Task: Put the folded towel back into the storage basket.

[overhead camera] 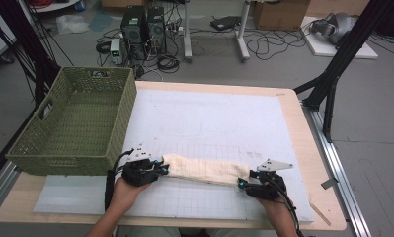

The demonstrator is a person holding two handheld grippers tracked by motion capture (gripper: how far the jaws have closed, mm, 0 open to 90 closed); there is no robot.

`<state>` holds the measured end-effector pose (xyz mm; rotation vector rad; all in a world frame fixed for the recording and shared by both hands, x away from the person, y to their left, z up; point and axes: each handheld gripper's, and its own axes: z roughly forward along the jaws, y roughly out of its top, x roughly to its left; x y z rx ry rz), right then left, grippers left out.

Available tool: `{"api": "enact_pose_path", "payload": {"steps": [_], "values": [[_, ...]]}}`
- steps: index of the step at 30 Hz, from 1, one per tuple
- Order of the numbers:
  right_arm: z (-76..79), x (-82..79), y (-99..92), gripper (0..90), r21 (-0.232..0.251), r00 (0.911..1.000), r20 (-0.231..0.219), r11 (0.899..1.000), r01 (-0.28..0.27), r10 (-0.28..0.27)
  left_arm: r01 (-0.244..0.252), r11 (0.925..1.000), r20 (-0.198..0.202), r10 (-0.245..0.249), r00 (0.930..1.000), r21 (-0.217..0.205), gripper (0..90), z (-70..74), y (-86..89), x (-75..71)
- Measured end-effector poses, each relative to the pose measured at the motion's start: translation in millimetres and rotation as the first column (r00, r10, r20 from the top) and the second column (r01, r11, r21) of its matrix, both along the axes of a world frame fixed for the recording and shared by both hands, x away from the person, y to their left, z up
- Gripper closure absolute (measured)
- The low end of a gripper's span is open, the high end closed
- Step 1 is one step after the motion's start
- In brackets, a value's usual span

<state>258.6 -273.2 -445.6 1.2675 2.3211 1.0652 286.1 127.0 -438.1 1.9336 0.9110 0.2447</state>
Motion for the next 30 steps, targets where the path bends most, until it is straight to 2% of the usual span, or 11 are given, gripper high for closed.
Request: {"api": "enact_pose_path", "payload": {"steps": [2,6,11,13,17,30], "values": [[0.6,-0.4,1.2,49.8,-0.003,1.0,-0.002,1.0,0.004,-0.004,0.001,1.0,0.001,-0.001,1.0,0.0,76.6,0.1,0.0,0.0],[1.4,-1.2,3.9,67.4,0.006,0.9996,-0.002,1.0,-0.028,0.028,0.002,1.0,0.002,-0.002,1.0,0.0,76.7,0.2,0.0,0.1],[0.8,0.4,3.6,73.2,0.043,0.9992,-0.024,0.999,-0.03,0.031,0.003,1.0,0.003,-0.003,1.0,-0.002,77.0,0.5,-0.1,0.3],[1.4,0.7,3.7,76.2,0.044,0.9993,-0.025,0.999,-0.027,0.029,0.0,1.0,0.008,0.0,1.0,-0.008,77.1,1.1,0.0,0.1],[4.4,1.4,4.7,78.9,0.023,0.9995,-0.01,0.999,-0.03,0.03,-0.003,0.9998,0.027,0.003,0.9996,-0.017,77.3,4.4,1.8,-0.7],[20.6,0.5,-5.1,79.4,0.076,0.9976,0.069,0.997,-0.011,0.006,-0.006,0.999,0.075,0.01,0.9971,-0.044,77.8,15.2,1.1,-4.1]]}}
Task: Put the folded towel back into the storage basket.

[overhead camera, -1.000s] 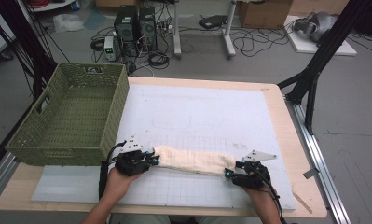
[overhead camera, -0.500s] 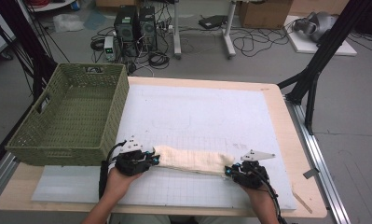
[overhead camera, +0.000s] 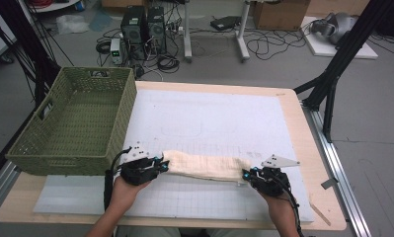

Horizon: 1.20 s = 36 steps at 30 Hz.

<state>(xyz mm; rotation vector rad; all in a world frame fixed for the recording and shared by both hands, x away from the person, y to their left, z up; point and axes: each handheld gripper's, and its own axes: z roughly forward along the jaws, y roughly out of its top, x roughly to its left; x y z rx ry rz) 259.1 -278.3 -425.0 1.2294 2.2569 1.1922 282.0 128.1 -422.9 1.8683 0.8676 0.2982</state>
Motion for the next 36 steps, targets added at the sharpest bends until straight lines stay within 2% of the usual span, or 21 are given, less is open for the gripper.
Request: {"api": "enact_pose_path", "payload": {"steps": [6,14,20,24,27,30,36], "values": [[6.2,3.0,-0.3,79.4,-0.009,0.9992,0.038,1.0,-0.011,0.012,-0.006,0.9996,0.032,0.007,0.9995,-0.029,77.7,9.5,2.4,-1.0],[21.3,9.5,-1.0,79.7,0.02,0.9959,0.088,1.0,-0.024,0.022,-0.008,0.9983,0.071,0.012,0.9974,-0.058,78.3,27.8,8.1,-0.9],[38.5,21.7,4.9,79.8,0.06,0.9892,0.142,0.997,-0.043,0.034,-0.026,0.9941,0.123,0.039,0.9917,-0.105,78.3,51.3,22.9,-1.6],[54.6,34.9,15.9,80.1,0.079,0.9834,0.176,0.995,-0.058,0.044,-0.033,0.993,0.168,0.052,0.9845,-0.114,78.4,71.1,36.1,-3.8],[67.1,46.1,28.5,80.2,0.065,0.9786,0.197,0.995,-0.073,0.059,-0.047,0.9931,0.196,0.067,0.9783,-0.107,78.4,82.7,46.4,-6.0],[77.1,57.2,42.0,80.3,0.05,0.9737,0.215,0.995,-0.087,0.075,-0.063,0.9928,0.211,0.084,0.9739,-0.102,78.5,89.2,57.0,-7.9],[90.3,77.1,67.6,80.4,0.029,0.9681,0.23,0.994,-0.11,0.1,-0.095,0.9882,0.227,0.12,0.9664,-0.121,78.6,94.9,75.8,-13.0]]}}
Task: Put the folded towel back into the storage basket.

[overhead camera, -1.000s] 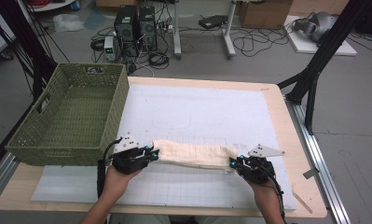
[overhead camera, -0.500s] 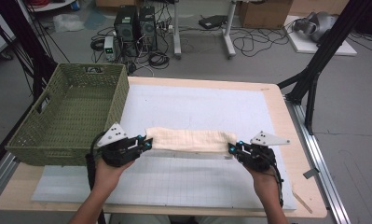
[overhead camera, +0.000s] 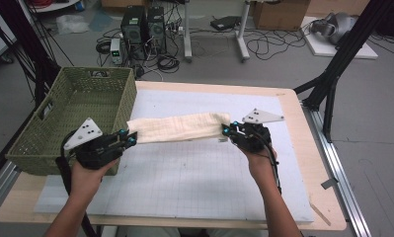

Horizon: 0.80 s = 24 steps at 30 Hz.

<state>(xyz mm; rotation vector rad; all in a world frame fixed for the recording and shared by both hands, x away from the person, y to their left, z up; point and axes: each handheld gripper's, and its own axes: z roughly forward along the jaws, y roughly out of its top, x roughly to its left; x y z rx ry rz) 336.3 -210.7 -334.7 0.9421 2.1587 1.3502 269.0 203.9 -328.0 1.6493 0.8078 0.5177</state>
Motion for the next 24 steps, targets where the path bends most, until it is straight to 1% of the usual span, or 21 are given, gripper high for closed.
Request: {"api": "enact_pose_path", "payload": {"steps": [6,11,14,15,21,24], "values": [[6.9,15.0,20.5,80.5,0.002,0.9996,0.007,1.0,-0.027,0.027,-0.03,0.9996,0.011,0.03,0.9995,-0.004,78.6,4.2,16.1,-3.6],[9.8,27.2,33.1,80.5,0.052,0.9983,0.017,0.997,-0.057,0.056,-0.052,0.9986,0.024,0.052,0.9984,-0.009,78.7,9.2,28.6,-6.8],[11.2,31.5,41.3,80.5,0.067,0.9979,0.021,0.996,-0.063,0.061,-0.066,0.9977,0.029,0.067,0.9974,-0.01,78.7,11.9,35.8,-7.9],[11.5,32.9,44.2,80.5,0.067,0.9975,0.028,0.995,-0.067,0.065,-0.069,0.9975,0.029,0.07,0.9972,-0.01,78.7,12.7,38.5,-8.1],[13.6,40.9,61.6,80.5,0.068,0.9959,0.038,0.994,-0.085,0.083,-0.097,0.9952,0.039,0.097,0.9945,-0.014,78.7,16.2,51.8,-10.5],[15.1,45.1,70.4,80.5,0.076,0.9951,0.043,0.993,-0.092,0.089,-0.11,0.9938,0.04,0.11,0.9931,-0.016,78.7,17.1,58.7,-11.9]]}}
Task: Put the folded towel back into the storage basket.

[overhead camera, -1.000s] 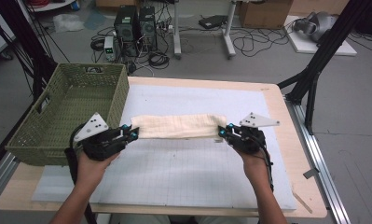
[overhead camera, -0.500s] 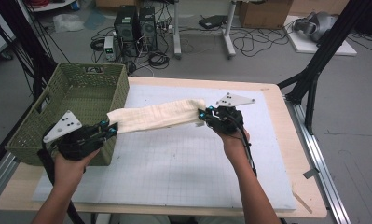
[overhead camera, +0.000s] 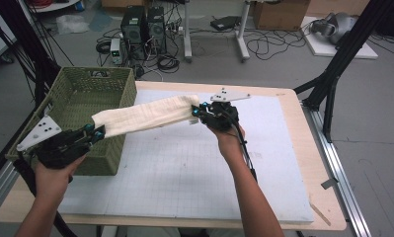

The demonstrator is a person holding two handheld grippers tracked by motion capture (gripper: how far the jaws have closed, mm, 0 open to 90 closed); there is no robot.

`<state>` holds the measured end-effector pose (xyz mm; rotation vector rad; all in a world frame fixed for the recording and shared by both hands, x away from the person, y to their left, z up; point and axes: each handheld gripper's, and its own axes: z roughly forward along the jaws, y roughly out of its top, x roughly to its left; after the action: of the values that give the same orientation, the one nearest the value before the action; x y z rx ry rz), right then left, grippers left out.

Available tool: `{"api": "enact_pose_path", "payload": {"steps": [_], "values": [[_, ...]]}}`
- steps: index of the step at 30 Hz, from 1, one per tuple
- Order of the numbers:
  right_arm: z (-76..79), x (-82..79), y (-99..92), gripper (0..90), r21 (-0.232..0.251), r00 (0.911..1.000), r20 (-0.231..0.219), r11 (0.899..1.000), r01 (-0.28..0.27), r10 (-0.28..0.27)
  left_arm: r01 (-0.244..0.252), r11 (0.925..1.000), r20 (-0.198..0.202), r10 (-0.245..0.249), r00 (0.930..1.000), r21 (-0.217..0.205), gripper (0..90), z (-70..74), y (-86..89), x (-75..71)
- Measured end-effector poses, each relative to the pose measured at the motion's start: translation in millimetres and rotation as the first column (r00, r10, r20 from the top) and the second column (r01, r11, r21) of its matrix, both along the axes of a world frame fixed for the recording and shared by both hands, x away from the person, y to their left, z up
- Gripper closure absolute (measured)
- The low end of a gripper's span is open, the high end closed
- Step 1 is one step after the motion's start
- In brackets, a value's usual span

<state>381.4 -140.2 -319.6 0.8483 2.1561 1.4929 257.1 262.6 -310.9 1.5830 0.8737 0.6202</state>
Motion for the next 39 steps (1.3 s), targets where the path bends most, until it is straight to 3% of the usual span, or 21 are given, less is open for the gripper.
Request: {"api": "enact_pose_path", "payload": {"steps": [8,17,33,39], "values": [[5.2,8.5,23.4,80.4,0.012,0.999,0.03,0.999,-0.034,0.034,-0.038,0.9993,0.01,0.038,0.9992,-0.005,78.7,4.5,20.3,-4.0],[13.7,24.3,57.4,80.5,0.005,0.9976,0.033,0.998,-0.062,0.061,-0.092,0.9957,0.021,0.092,0.9955,-0.016,78.7,5.4,43.4,-9.2],[29.5,50.0,128.6,80.5,-0.033,0.9918,0.035,0.992,-0.121,0.123,-0.187,0.9822,0.024,0.187,0.982,-0.021,78.7,1.0,85.5,-23.9],[32.6,57.3,151.1,80.5,-0.044,0.9898,0.034,0.99,-0.137,0.139,-0.216,0.9763,0.022,0.216,0.9761,-0.005,78.7,-2.7,94.5,-28.1]]}}
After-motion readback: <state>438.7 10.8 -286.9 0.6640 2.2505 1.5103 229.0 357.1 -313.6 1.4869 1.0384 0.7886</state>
